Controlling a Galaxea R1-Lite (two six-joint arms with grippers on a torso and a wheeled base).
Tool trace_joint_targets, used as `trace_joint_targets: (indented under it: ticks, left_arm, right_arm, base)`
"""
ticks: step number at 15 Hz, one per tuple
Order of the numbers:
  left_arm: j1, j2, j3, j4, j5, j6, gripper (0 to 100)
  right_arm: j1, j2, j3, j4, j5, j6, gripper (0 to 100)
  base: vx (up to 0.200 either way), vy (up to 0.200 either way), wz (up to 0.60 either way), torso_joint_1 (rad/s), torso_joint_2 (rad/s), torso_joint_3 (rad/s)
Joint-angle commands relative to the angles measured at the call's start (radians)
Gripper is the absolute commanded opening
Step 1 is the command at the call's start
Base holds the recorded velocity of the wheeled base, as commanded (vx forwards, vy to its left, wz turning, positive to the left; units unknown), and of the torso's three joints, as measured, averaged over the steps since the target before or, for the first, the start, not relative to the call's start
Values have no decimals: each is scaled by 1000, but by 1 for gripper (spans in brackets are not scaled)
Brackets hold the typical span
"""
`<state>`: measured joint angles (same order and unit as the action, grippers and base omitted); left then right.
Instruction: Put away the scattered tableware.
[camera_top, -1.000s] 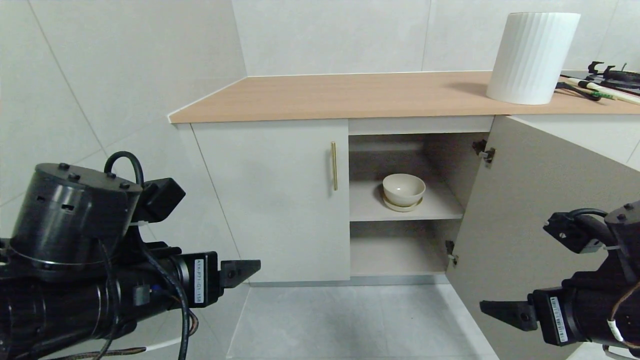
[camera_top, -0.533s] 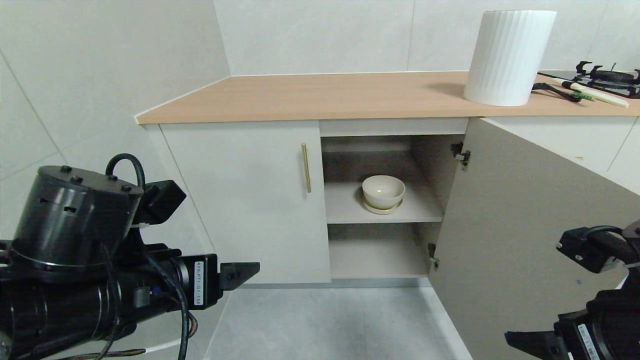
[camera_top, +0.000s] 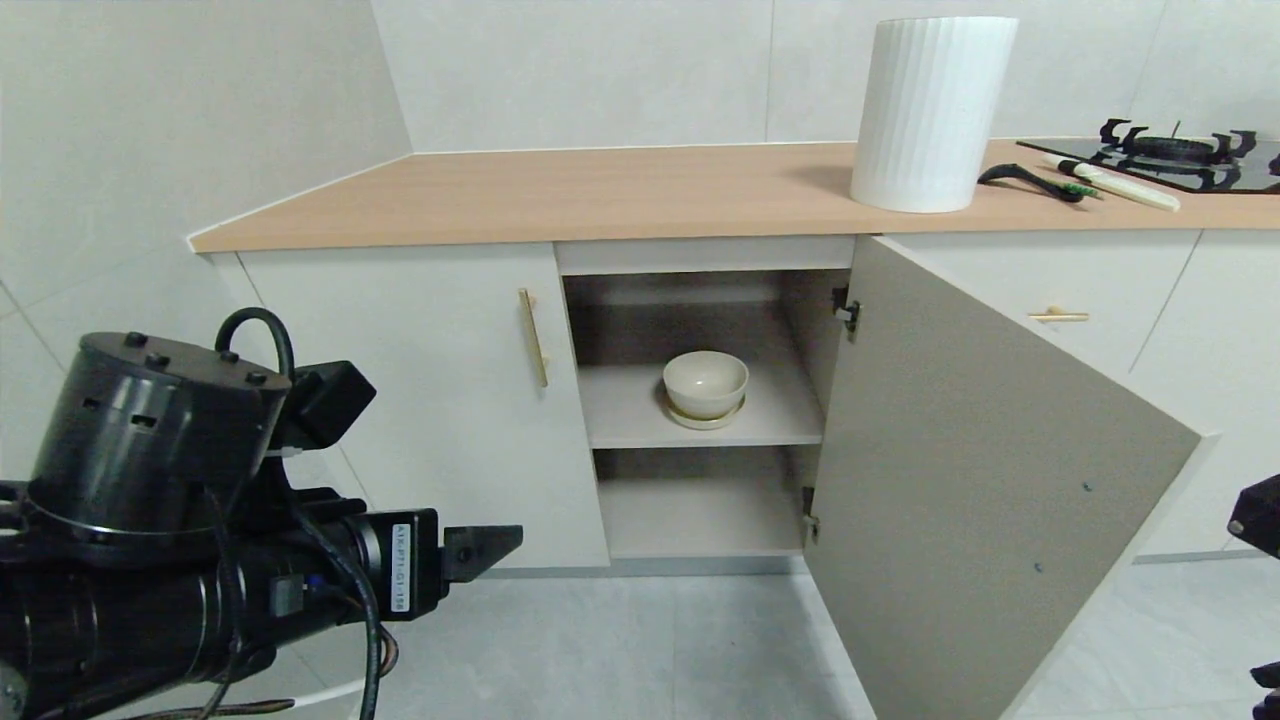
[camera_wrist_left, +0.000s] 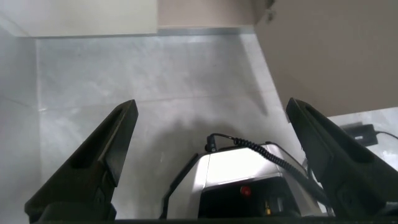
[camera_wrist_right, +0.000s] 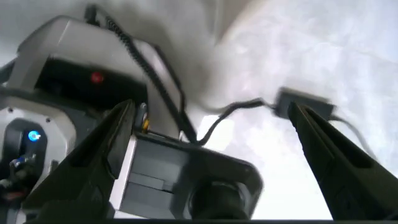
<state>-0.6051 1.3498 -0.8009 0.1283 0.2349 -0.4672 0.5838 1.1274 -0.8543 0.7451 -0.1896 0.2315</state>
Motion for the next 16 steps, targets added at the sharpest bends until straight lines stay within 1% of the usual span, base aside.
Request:
trace_joint_targets:
  ticks: [1,2,3,5,8,9,11,12,15,16]
  left_arm:
    - [1,0,2,1,1,-1,100]
    - [1,0,2,1,1,-1,100]
    - [1,0,2,2,0,-1,100]
    - [1,2,2,1,0,-1,100]
    - [1,2,6,1,0,-1,100]
    - [1,2,6,1,0,-1,100]
    - [1,3,6,1,0,-1,100]
    - [1,3,6,1,0,-1,100]
    - [1,3,6,1,0,-1,100]
    - [1,3,6,1,0,-1,100]
  right_arm:
    - [-47,-31,-31,14,-36,-1,100]
    - [-93,-31,-40,13,-67,-11,100]
    - [-121,-29,-45,14,-74,-23,100]
    - [-300,-17,-52,-7,-77,-109,100]
    - [-489,29,-43,-104,-77,-182,100]
    - [-529,54,-43,-142,-71,-182,100]
    - [-581,104,-40,-224,-67,-179,100]
    - [-607,149,-31,-291,-67,-173,100]
    - [-619,218,0,-455,-67,-116,100]
    - [-619,229,4,-481,-67,-106,100]
  base:
    - [0,0,0,0,0,0]
    - [0,0,0,0,0,0]
    - [0,0,0,0,0,0]
    - [0,0,0,0,0,0]
    - [0,0,0,0,0,0]
    - [0,0,0,0,0,0]
    - [0,0,0,0,0,0]
    - [0,0,0,0,0,0]
    - [0,0,0,0,0,0]
    - [0,0,0,0,0,0]
